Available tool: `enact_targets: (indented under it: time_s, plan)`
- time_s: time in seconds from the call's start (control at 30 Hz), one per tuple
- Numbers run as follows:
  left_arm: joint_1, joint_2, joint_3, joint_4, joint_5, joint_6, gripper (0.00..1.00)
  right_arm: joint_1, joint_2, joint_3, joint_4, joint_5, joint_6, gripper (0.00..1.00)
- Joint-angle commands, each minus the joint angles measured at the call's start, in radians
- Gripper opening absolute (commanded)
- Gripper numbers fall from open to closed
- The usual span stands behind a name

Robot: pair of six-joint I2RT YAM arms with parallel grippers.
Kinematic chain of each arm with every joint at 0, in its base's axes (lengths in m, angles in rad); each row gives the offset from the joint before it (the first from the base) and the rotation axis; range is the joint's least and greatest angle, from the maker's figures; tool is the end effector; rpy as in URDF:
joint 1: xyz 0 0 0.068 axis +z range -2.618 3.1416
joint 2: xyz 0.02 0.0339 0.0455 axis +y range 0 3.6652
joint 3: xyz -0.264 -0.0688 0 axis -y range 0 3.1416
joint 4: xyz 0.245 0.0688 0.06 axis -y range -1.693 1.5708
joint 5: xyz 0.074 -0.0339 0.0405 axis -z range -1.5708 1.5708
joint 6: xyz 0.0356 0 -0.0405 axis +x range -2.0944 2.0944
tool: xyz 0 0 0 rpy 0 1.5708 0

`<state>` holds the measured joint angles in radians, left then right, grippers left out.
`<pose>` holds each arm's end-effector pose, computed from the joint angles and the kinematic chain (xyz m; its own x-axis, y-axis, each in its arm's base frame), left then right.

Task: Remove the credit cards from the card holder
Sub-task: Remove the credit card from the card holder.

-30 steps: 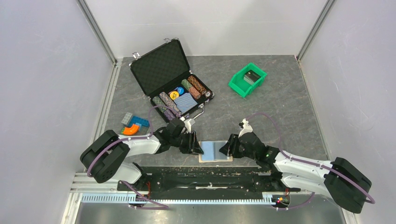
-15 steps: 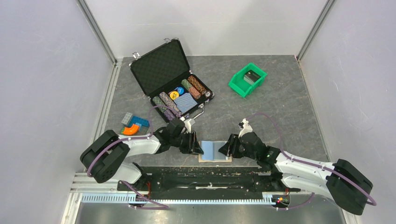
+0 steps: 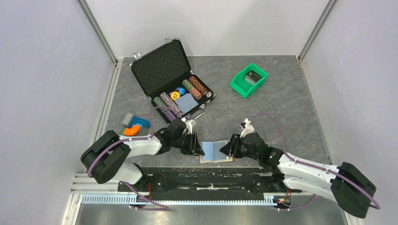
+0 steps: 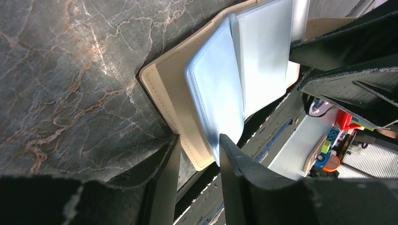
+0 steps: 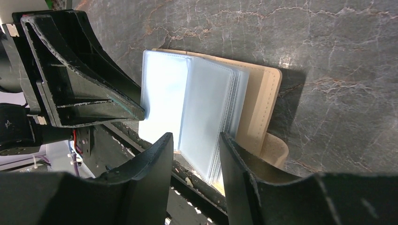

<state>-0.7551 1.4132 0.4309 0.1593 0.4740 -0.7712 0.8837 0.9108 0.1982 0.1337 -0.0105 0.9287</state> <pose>0.1610 -0.1738 0.1263 -0.9654 0.0570 -0.2544 0.2272 0.6623 -0.7140 0.1104 0.1351 0.1473 -0.8314 0.2492 -0.4967 -0.1884 0.7145 0.6738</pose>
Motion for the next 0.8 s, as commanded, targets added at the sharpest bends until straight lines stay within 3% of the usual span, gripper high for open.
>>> enact_targets:
  time_s: [0.0, 0.23, 0.5, 0.6, 0.77]
  plan:
    - [-0.015, 0.007, 0.005, 0.052, 0.02, -0.034, 0.42, 0.009, -0.005, 0.034, 0.049, -0.037, 0.001, 0.42]
    - [-0.016, 0.003, 0.004, 0.052, 0.02, -0.037, 0.42, 0.01, 0.007, 0.034, 0.078, -0.066, -0.009, 0.29]
    - [-0.02, -0.001, 0.005, 0.051, 0.017, -0.043, 0.41, 0.01, 0.032, 0.029, 0.146, -0.116, -0.027, 0.25]
    - [-0.02, -0.008, 0.002, 0.051, 0.016, -0.046, 0.41, 0.01, 0.03, 0.03, 0.142, -0.113, -0.035, 0.26]
    - [-0.021, -0.012, 0.0, 0.045, 0.011, -0.047, 0.41, 0.009, 0.02, 0.055, 0.08, -0.086, -0.058, 0.39]
